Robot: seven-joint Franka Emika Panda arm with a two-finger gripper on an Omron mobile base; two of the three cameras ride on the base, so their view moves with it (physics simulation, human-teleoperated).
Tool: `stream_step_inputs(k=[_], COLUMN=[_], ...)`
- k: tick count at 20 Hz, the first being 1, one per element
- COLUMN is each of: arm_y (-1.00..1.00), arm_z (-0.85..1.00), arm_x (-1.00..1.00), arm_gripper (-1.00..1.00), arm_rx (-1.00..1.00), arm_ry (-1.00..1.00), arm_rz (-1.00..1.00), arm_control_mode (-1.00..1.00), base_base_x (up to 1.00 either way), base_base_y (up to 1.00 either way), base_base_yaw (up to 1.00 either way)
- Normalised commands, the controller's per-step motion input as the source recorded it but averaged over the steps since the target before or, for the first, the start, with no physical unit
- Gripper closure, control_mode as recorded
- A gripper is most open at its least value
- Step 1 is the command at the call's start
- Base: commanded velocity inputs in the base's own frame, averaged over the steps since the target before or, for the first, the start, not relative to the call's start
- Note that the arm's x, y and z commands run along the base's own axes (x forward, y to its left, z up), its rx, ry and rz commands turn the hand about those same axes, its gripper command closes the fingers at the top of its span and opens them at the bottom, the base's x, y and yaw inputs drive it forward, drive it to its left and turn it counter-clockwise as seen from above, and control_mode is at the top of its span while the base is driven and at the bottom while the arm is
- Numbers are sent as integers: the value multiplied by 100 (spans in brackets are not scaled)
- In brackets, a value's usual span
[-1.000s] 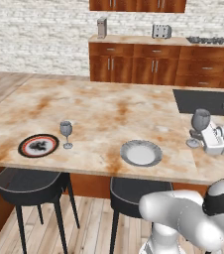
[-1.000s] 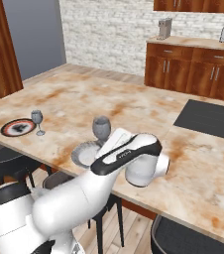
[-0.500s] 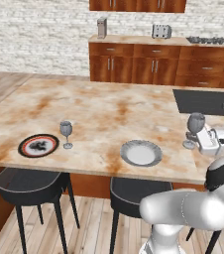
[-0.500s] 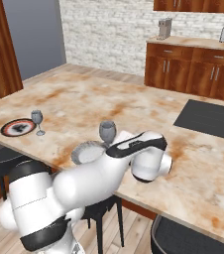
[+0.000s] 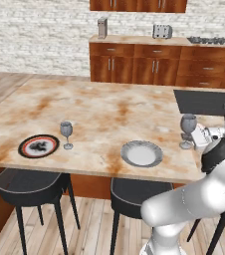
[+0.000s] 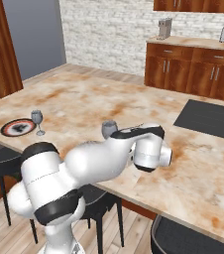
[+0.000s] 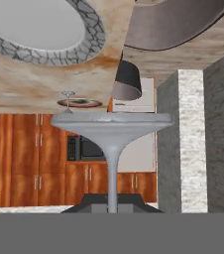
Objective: Retrieve the wine glasses from the counter and place one next to each plate.
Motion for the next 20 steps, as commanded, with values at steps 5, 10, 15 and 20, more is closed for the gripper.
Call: stream_step_inputs(k=[5,10,15,20], arm_y=[0,0,0,-1], arm_z=[-32,-27,-30,-31], arm_x=[26,19,12,12], arm_gripper=[100,100,100,100], arm_rx=[0,-1,-1,2], arm_ry=[5,0,0,0], arm_rz=[0,0,2,5], arm_control_mode=[-100,-100,-100,-100], base_base_x=[0,0,0,0], base_base_y=[0,0,0,0], base_base_yaw=[0,0,0,0])
